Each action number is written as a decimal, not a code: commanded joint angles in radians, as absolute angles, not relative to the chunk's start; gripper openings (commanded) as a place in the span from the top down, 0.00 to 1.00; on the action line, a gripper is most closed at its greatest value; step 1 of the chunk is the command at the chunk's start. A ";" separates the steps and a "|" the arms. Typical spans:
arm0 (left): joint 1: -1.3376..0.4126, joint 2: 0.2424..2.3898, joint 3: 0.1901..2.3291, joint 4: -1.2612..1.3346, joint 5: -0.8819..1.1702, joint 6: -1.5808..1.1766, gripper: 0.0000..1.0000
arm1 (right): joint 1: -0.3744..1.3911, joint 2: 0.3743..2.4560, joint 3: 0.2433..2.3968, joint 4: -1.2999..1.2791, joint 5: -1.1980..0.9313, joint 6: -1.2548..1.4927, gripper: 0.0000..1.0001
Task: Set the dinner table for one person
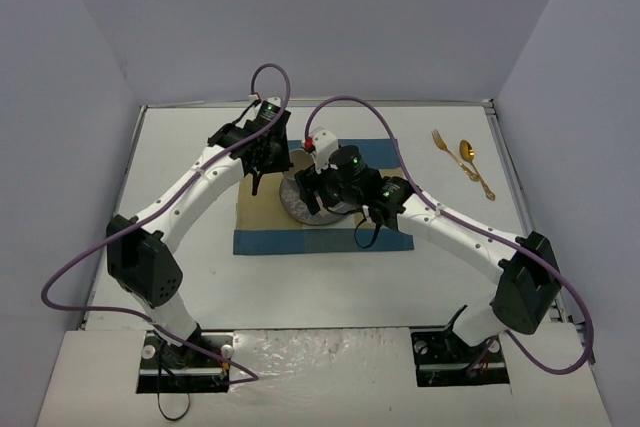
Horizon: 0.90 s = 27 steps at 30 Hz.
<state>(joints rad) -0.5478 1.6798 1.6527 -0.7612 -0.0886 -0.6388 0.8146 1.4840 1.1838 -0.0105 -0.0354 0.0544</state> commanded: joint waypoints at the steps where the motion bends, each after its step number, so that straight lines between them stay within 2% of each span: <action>1: -0.566 1.584 1.730 -0.698 -0.120 -0.656 1.00 | 0.823 1.505 1.246 0.049 0.036 0.037 0.37; 8: -0.578 1.580 1.736 -0.718 -0.124 -0.635 1.00 | 0.825 1.543 1.246 0.061 0.043 0.036 0.48; 12: -0.583 1.574 1.730 -0.716 -0.123 -0.632 1.00 | 0.825 1.553 1.242 0.074 0.048 0.038 0.60; 16: -0.583 1.574 1.726 -0.715 -0.109 -0.629 1.00 | 0.825 1.565 1.234 0.089 0.042 0.046 0.66; 24: -0.583 1.565 1.711 -0.705 -0.101 -0.618 1.00 | 0.825 1.546 1.189 0.134 0.064 0.045 0.97; 27: -0.584 1.564 1.705 -0.703 -0.096 -0.612 1.00 | 0.825 1.531 1.169 0.148 0.077 0.044 1.00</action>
<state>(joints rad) -0.5758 1.6607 1.6531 -0.7648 -0.1160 -0.6321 0.8254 1.5670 1.1827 0.0498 0.0375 0.0547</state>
